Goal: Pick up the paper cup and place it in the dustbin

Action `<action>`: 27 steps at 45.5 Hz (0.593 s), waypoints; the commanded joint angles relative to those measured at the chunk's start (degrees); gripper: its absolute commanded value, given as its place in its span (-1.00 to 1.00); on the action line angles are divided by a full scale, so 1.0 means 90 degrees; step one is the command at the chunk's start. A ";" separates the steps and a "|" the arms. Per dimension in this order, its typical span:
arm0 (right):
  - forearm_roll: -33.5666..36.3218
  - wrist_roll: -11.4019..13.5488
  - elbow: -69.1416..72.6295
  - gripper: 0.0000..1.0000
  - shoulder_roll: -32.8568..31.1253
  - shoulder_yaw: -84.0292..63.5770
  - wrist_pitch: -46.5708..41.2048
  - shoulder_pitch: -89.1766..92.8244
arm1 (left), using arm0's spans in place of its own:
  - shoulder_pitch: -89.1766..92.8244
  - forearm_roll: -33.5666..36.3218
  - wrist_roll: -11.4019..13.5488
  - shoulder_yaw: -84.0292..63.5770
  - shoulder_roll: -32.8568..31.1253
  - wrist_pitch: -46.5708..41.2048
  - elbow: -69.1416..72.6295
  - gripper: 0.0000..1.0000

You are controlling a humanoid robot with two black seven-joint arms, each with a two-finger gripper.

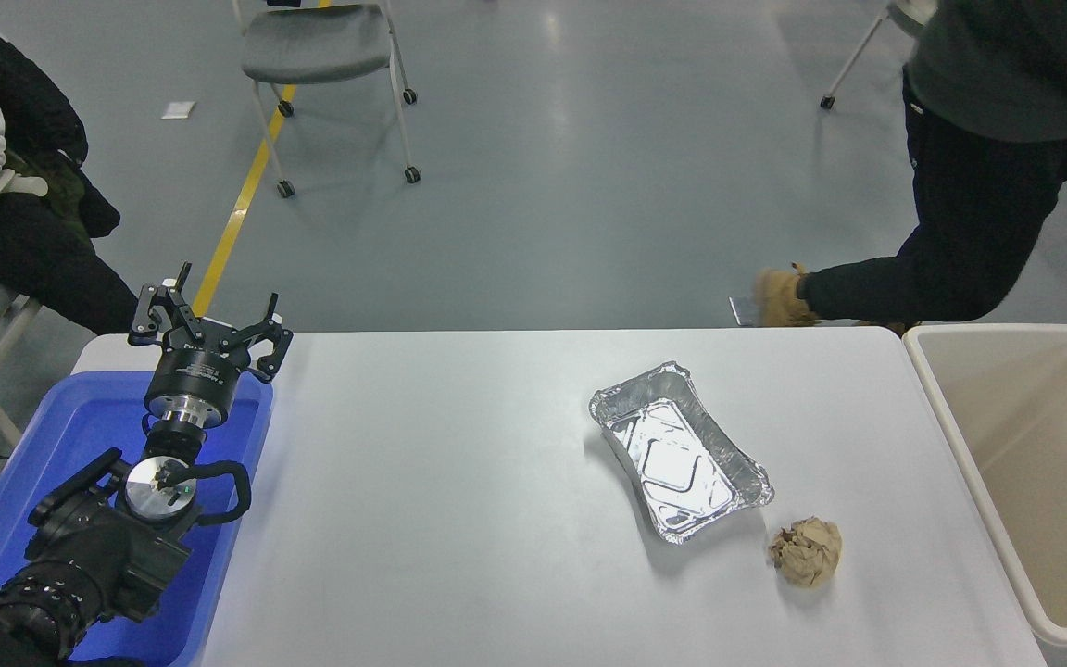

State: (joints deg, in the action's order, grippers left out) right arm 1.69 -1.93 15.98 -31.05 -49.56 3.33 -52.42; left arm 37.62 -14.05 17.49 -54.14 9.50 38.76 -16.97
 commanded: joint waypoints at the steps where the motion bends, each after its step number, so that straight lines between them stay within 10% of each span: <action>1: -0.0012 0.0000 0.1611 1.00 -0.0076 -0.0958 -0.0028 -0.2279 | 0.0000 -0.0001 0.0000 0.0000 -0.0001 0.0000 0.0000 0.98; 27: -0.1359 0.0019 0.4513 1.00 0.0091 -0.1543 -0.2566 -0.6254 | 0.0000 -0.0001 0.0000 0.0000 -0.0001 0.0000 0.0000 0.98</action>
State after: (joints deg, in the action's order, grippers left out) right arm -3.62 -1.81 47.90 -30.44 -59.31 -9.06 -95.07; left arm 37.61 -14.06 17.49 -54.14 9.50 38.77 -16.96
